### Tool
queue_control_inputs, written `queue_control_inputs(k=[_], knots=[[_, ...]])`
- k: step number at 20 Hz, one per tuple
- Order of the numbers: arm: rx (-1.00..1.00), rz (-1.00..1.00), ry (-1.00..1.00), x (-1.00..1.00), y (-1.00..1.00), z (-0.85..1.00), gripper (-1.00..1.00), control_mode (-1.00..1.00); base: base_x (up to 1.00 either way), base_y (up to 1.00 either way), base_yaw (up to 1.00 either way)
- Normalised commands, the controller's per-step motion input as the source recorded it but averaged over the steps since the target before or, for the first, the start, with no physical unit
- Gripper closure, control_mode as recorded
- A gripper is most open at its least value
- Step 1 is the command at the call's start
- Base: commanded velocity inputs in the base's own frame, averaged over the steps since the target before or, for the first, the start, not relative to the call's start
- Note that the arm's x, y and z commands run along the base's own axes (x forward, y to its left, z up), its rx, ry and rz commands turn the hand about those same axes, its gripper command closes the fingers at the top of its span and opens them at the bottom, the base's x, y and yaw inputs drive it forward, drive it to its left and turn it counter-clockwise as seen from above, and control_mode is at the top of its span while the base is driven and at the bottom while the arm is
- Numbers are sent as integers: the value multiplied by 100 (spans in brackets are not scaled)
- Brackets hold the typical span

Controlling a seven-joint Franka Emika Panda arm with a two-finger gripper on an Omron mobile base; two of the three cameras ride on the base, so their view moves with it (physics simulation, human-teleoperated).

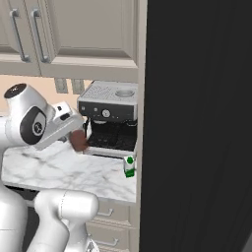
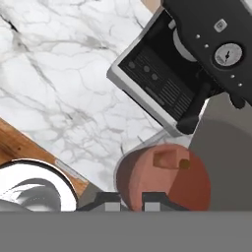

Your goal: Place the microwavable item in the microwave. Then, close the microwave door and press the start button.

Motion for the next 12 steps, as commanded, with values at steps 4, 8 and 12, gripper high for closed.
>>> queue_control_inputs(k=[4,8,12], knots=[[0,0,1,-24,0,-3,100,-100,0,0,0],[0,0,1,-19,0,-15,100,-100,0,0,0],[0,0,0,-20,7,-6,100,100,-44,33,0]])
